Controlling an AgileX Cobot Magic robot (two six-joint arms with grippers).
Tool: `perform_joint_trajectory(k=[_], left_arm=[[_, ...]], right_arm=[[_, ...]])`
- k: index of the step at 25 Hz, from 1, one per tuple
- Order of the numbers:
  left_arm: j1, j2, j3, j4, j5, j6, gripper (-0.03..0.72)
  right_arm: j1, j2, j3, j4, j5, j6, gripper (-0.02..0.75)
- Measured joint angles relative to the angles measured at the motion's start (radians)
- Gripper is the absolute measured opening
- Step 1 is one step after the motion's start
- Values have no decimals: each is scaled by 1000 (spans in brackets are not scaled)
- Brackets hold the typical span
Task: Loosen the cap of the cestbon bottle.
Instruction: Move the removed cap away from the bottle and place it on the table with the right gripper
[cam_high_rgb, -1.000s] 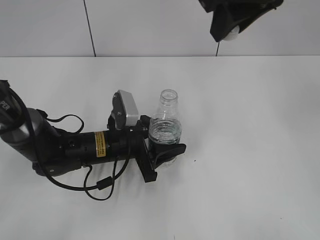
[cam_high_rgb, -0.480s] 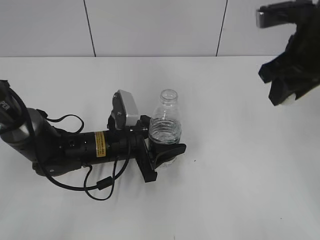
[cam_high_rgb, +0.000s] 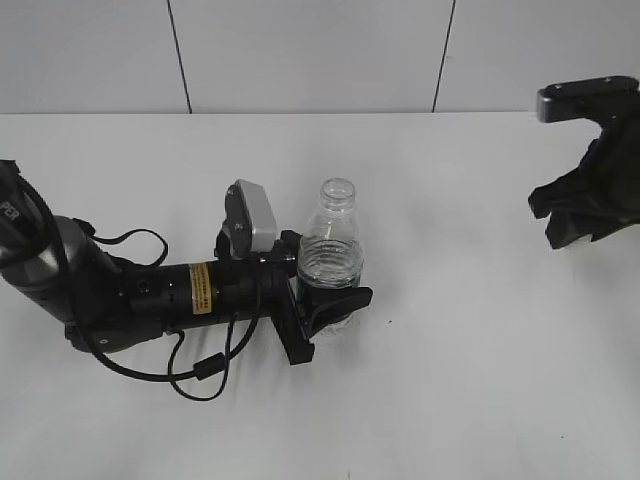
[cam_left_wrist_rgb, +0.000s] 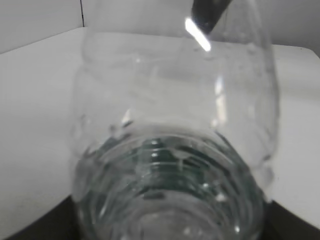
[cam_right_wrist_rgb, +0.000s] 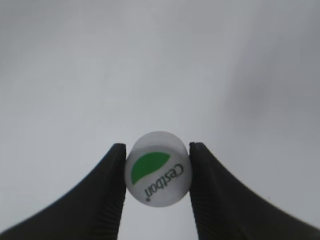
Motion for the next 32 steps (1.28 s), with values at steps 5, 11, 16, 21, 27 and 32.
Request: perform_joint_trajectory(k=[5, 11, 16, 21, 27, 32], left_arm=[[0, 0, 0, 0, -1, -1, 400], [0, 0, 0, 0, -1, -1, 400], [0, 0, 0, 0, -1, -2, 400], [0, 0, 0, 0, -1, -2, 400], [0, 0, 0, 0, -1, -2, 400], [0, 0, 0, 0, 0, -2, 400]], right_arm=[[-1, 151, -2, 0, -38, -6, 296], [-1, 231, -2, 0, -93, -9, 296], [-1, 258, -3, 0, -111, -10, 296], [-1, 278, -3, 0, -113, -10, 296], [-1, 278, -3, 0, -113, -11, 342], [-1, 278, -3, 3, -113, -2, 624]])
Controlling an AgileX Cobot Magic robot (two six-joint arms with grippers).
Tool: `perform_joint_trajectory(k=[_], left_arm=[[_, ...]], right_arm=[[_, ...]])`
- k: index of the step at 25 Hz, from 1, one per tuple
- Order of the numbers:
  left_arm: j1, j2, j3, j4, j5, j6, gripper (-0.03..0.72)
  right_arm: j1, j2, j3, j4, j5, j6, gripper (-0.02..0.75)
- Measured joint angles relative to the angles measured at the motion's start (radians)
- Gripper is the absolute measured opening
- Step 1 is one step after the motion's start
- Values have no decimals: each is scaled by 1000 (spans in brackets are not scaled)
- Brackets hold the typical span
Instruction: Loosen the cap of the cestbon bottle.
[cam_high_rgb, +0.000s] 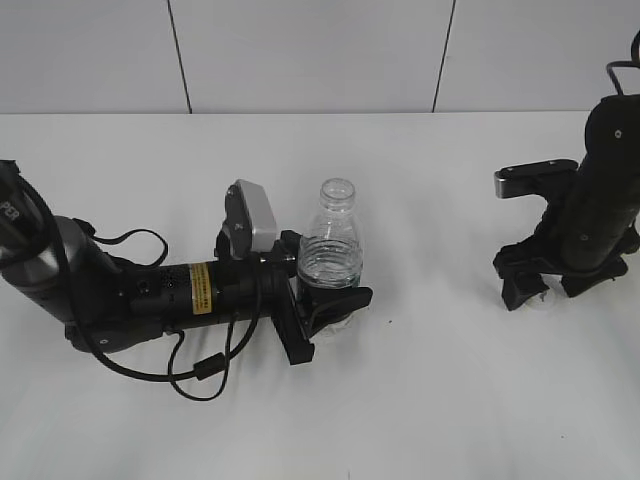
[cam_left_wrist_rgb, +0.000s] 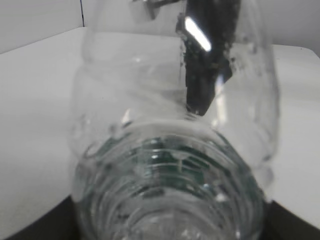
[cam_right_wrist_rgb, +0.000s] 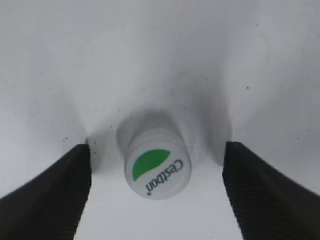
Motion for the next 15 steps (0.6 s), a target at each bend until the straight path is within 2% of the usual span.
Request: perform_joint_trajectory(k=[7, 12, 15], left_arm=[[0, 0, 0, 0, 0, 0, 406], [0, 2, 0, 0, 10, 0, 511], [0, 4, 0, 0, 13, 0, 539]], right_arm=[[0, 0, 0, 5, 7, 3, 628], [0, 0, 0, 7, 7, -5, 607], [0, 0, 0, 7, 7, -8, 598]])
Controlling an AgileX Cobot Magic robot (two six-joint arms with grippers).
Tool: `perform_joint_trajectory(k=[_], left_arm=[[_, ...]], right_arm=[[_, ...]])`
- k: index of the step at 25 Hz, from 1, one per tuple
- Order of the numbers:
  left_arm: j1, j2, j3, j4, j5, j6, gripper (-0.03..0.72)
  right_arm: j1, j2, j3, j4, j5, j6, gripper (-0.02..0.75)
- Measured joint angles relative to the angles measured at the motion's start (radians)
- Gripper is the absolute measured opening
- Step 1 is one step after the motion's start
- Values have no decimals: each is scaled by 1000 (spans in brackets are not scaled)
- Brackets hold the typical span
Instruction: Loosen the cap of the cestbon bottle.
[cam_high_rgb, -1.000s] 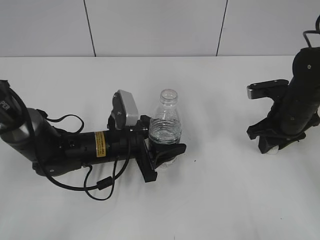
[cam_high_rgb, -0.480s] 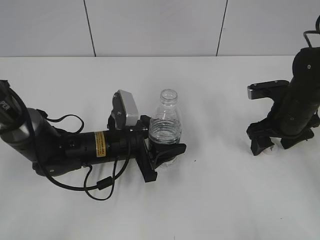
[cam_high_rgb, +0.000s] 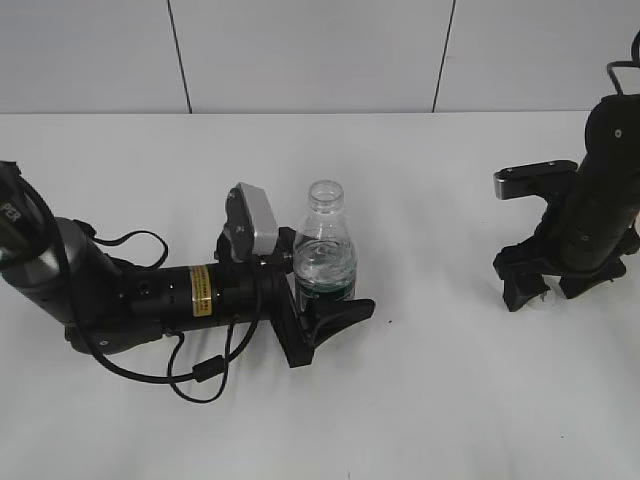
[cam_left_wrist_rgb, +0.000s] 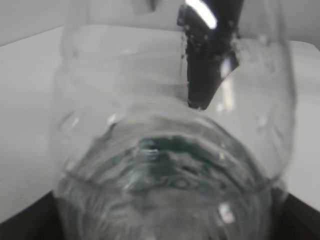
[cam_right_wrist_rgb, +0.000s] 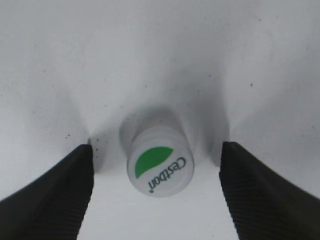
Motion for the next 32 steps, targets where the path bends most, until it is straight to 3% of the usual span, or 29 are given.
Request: perform_joint_trajectory(k=[16, 32], left_arm=[[0, -68, 1, -10, 3, -123, 577], [0, -388, 2, 31, 19, -398, 577]], right_arm=[[0, 0, 0, -2, 14, -21, 594], [0, -35, 0, -2, 24, -34, 594]])
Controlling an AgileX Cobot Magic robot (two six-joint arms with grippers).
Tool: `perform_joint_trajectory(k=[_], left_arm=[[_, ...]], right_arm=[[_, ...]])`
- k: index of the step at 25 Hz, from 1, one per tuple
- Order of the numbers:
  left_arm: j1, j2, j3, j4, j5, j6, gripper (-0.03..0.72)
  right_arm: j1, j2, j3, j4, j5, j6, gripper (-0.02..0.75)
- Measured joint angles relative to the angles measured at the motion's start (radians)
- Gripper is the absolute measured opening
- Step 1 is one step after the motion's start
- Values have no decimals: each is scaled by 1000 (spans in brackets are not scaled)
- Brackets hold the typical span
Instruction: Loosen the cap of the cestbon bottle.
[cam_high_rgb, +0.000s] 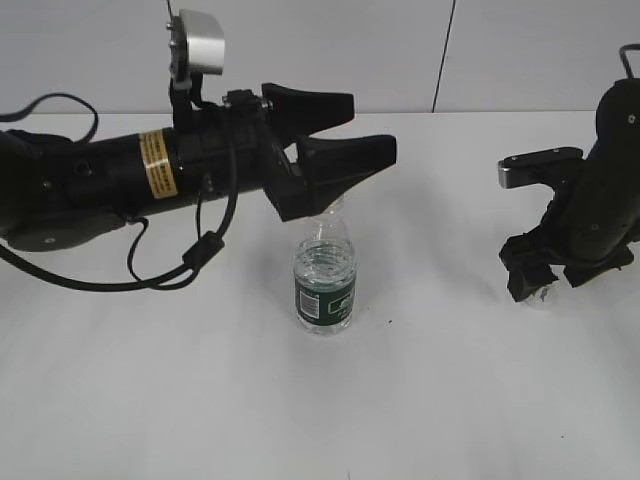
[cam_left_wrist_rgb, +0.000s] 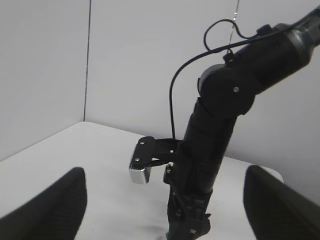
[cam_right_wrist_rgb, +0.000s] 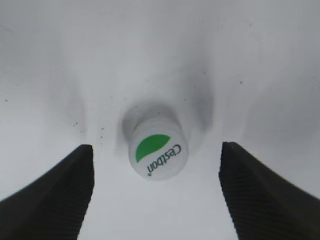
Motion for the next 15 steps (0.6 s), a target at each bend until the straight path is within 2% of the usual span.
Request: perform_joint_trajectory(k=[6, 11, 15], left_arm=[[0, -161, 0, -17, 281, -115, 577], [2, -319, 0, -81, 637, -148, 577], [13, -426, 1, -103, 955, -152, 547]], right_arm=[[0, -74, 0, -1, 8, -3, 594], [0, -136, 0, -1, 42, -3, 594], [0, -186, 0, -1, 90, -3, 594]])
